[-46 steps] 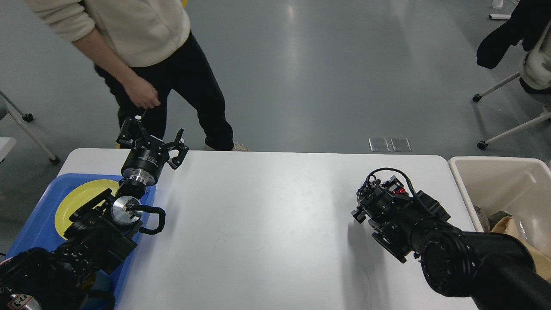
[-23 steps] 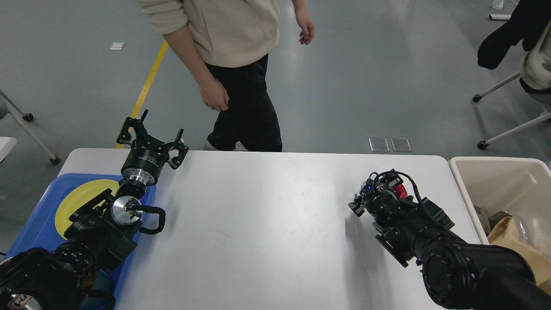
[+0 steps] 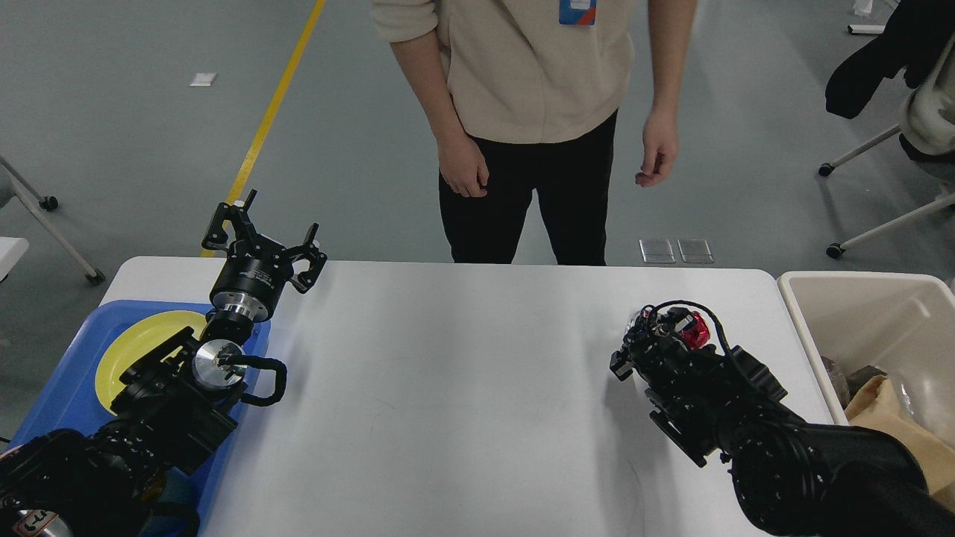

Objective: Tidy desktop

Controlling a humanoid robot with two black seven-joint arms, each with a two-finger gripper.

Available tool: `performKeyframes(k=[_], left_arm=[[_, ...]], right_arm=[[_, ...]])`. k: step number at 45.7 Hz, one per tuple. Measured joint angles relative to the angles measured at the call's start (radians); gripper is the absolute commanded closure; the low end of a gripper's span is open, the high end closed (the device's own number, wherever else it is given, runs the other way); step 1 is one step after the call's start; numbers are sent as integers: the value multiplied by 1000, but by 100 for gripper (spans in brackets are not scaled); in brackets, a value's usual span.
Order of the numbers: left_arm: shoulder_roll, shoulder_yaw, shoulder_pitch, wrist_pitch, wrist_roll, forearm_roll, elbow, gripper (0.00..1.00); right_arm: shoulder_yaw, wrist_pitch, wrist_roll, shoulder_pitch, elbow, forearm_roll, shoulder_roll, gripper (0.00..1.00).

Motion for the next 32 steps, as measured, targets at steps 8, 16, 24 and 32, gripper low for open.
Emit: performKeyframes(k=[8, 16, 24, 32], left_arm=[[0, 0, 0, 0, 0, 0, 0, 3], [0, 0, 0, 0, 0, 0, 0, 3], [0, 0, 0, 0, 0, 0, 0, 3], [0, 0, 0, 0, 0, 0, 0, 3]], right_arm=[[2, 31, -1, 1, 2, 0, 0, 95], [4, 42, -2, 1, 1, 0, 0, 38], [7, 36, -2, 3, 1, 10, 0, 0], [18, 64, -2, 13, 16, 99, 0, 0]])
